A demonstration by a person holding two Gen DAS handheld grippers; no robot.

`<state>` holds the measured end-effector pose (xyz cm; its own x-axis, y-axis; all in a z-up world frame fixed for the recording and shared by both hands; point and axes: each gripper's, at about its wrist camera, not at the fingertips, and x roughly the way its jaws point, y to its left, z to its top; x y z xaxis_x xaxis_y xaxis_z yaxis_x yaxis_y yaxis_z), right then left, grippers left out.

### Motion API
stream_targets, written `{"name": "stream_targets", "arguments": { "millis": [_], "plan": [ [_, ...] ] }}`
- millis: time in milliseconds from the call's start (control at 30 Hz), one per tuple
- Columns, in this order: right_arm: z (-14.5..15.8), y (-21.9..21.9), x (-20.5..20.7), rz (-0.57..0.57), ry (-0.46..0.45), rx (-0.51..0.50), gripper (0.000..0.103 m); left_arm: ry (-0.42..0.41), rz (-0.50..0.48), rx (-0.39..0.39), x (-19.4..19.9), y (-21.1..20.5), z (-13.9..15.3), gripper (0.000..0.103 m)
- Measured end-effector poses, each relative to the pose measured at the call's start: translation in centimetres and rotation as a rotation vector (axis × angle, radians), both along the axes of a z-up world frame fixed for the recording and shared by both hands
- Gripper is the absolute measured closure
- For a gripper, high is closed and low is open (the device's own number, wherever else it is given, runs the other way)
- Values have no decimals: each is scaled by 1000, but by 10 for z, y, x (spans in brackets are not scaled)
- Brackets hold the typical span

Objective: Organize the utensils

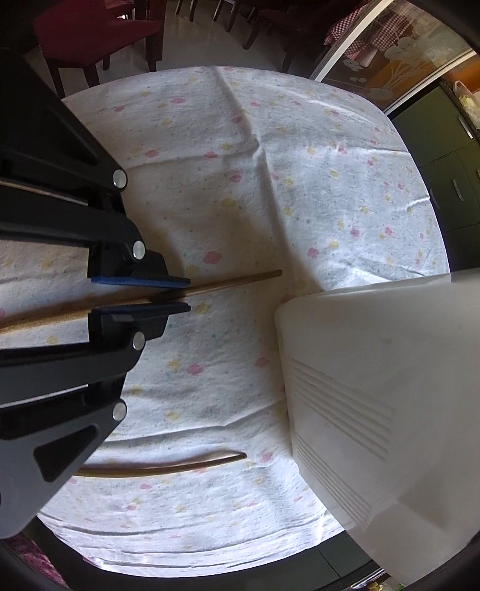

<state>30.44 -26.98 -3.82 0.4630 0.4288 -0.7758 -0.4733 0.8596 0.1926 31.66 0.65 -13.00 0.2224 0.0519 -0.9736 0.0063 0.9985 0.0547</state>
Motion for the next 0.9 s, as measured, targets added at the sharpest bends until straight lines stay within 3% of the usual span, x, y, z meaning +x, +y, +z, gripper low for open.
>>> {"name": "stream_targets", "arguments": {
  "millis": [133,367,600,700,767,900],
  "plan": [
    [-31,17,6,16,82,-60,70,-6,11,-26,-1,6,0,97],
    [-94,44,29,17,210,-158,70,-77,7,-64,-22,21,31,97],
    [-108,74,28,16,175,-258,68,-130,1,-104,-44,36,57,97],
    [-110,81,25,16,161,-285,78,-153,-8,-107,-51,38,65,97],
    [-109,82,27,13,177,-276,94,-175,-15,-101,-52,40,68,97],
    [-107,78,28,13,198,-237,97,-209,-36,-107,-59,38,79,98]
  ]
}}
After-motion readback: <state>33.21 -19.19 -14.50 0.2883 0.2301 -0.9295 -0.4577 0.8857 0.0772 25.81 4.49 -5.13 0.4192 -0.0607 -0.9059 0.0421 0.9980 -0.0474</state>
